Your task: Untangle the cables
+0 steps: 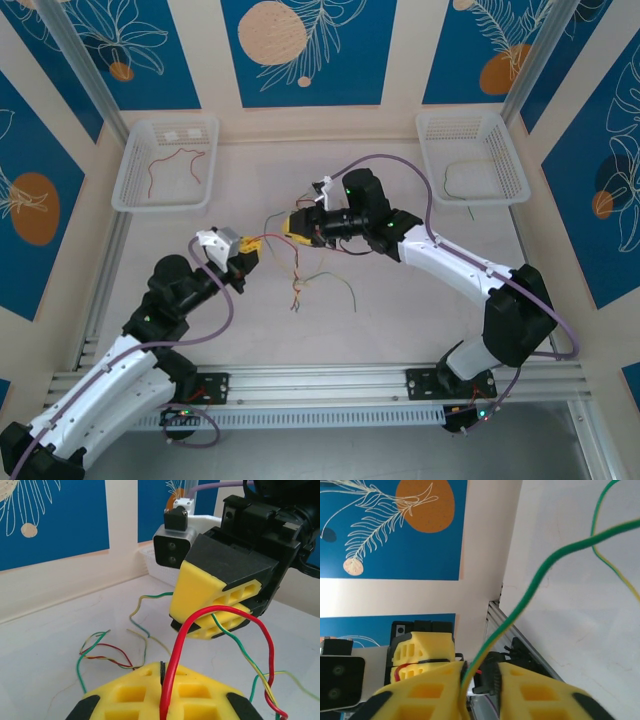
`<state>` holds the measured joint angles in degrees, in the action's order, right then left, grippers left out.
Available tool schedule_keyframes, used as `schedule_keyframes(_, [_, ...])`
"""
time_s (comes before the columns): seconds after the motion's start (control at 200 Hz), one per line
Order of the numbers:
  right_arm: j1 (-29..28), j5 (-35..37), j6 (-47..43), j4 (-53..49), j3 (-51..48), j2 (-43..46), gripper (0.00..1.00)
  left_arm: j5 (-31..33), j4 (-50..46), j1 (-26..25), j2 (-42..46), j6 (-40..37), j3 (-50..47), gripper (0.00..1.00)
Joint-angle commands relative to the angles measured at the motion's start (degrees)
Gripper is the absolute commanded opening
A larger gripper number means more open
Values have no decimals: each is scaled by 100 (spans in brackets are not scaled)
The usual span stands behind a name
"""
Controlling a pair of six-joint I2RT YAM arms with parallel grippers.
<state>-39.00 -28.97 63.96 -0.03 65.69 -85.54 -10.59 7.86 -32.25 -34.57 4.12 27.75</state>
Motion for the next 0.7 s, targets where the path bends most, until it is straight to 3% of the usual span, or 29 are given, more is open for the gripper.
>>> schedule_keyframes(0.0, [3, 80, -2, 39, 86, 83, 12, 208, 225, 15, 151, 43, -64, 0])
schedule_keyframes(0.11, [63, 414, -211, -265, 67, 271, 0, 627, 251, 10, 344, 75, -183, 0])
schedule_keyframes(0.345, [219, 1911, -1104, -1395, 79, 1161, 0, 1498, 165, 22, 723, 252, -371, 0])
schedule_keyframes(0.695, [612, 4429, -1924, -2376, -412, 2535, 0, 1586, 138, 24, 837, 275, -332, 0])
